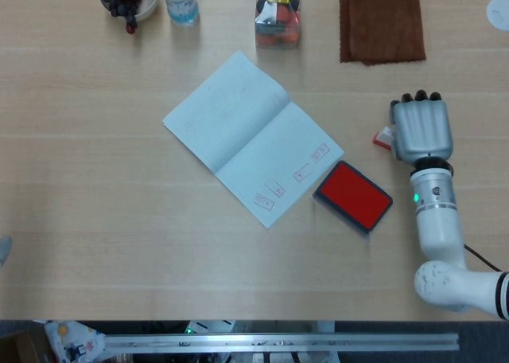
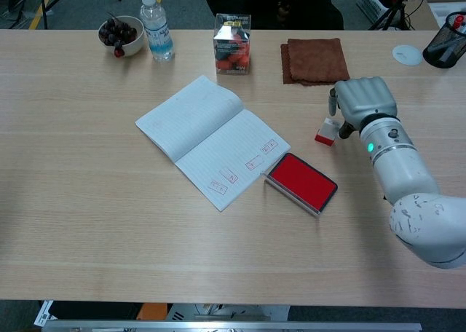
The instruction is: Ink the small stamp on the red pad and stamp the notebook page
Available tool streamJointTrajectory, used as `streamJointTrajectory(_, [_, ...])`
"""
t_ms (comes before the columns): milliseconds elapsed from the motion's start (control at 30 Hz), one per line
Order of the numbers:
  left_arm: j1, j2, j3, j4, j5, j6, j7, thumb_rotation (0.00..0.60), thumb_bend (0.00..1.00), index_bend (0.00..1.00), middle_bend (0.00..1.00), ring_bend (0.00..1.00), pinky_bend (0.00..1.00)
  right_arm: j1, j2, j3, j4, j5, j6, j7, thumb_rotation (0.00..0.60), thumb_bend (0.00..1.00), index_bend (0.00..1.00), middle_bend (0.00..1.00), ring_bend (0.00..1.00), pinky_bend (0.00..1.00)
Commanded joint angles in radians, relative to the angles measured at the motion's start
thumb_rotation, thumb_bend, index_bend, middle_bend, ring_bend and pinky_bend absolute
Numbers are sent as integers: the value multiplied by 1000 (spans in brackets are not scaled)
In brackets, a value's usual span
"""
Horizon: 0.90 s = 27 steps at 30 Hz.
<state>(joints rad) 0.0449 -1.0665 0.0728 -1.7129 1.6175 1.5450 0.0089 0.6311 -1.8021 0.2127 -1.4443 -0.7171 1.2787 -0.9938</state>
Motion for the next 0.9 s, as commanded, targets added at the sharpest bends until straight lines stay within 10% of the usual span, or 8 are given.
streamJointTrajectory(33, [0, 2, 1, 1, -1, -2, -3, 600, 272, 44, 51, 35, 63, 8, -11, 4, 15, 7, -4, -4, 600, 209, 480, 398, 270, 293])
streamJointTrajectory(900, [4, 14, 4, 8, -13, -3, -21, 600, 272, 44, 51, 35, 63, 29, -44, 6, 77, 45, -33, -8, 600, 291, 480, 398, 270, 293])
